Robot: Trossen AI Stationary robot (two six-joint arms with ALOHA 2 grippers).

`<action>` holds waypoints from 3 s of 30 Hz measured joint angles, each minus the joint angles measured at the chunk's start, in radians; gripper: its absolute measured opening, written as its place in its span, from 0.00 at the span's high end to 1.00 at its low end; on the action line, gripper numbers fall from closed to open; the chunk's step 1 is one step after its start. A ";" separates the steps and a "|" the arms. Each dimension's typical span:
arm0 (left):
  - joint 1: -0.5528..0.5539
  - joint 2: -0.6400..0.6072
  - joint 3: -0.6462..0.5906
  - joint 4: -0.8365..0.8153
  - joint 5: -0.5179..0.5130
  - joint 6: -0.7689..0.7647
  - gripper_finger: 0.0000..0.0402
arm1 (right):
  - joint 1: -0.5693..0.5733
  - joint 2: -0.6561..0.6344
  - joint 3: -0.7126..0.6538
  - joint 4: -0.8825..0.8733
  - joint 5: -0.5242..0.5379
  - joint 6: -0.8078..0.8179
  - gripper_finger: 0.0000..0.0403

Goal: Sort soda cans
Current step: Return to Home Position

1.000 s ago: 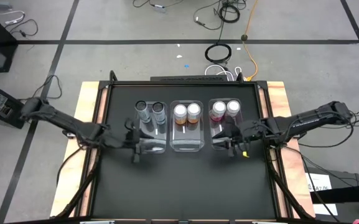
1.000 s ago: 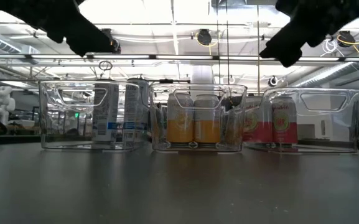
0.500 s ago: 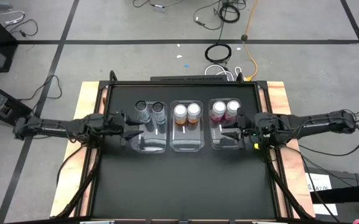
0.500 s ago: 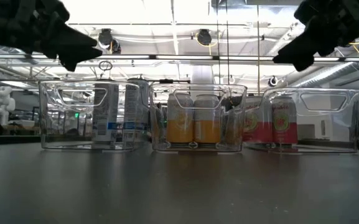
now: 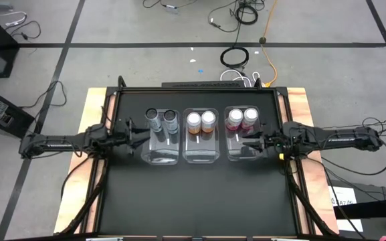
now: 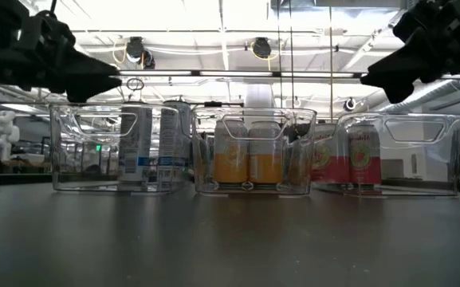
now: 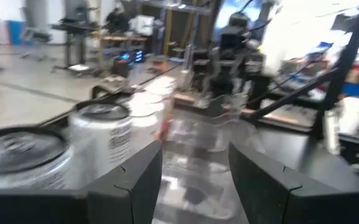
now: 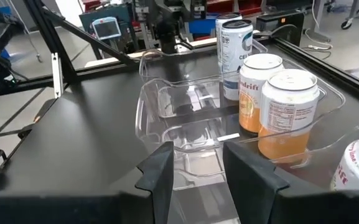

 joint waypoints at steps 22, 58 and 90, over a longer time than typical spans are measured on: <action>0.001 -0.090 -0.001 -0.229 -0.009 0.060 0.52 | 0.000 -0.065 -0.021 0.003 -0.005 -0.013 0.68; 0.001 -0.065 -0.002 -0.232 0.013 0.054 0.52 | 0.001 -0.146 -0.238 0.296 -0.003 -0.058 0.68; 0.001 -0.065 -0.003 -0.232 0.013 0.054 0.52 | 0.001 -0.146 -0.237 0.113 -0.023 0.010 0.68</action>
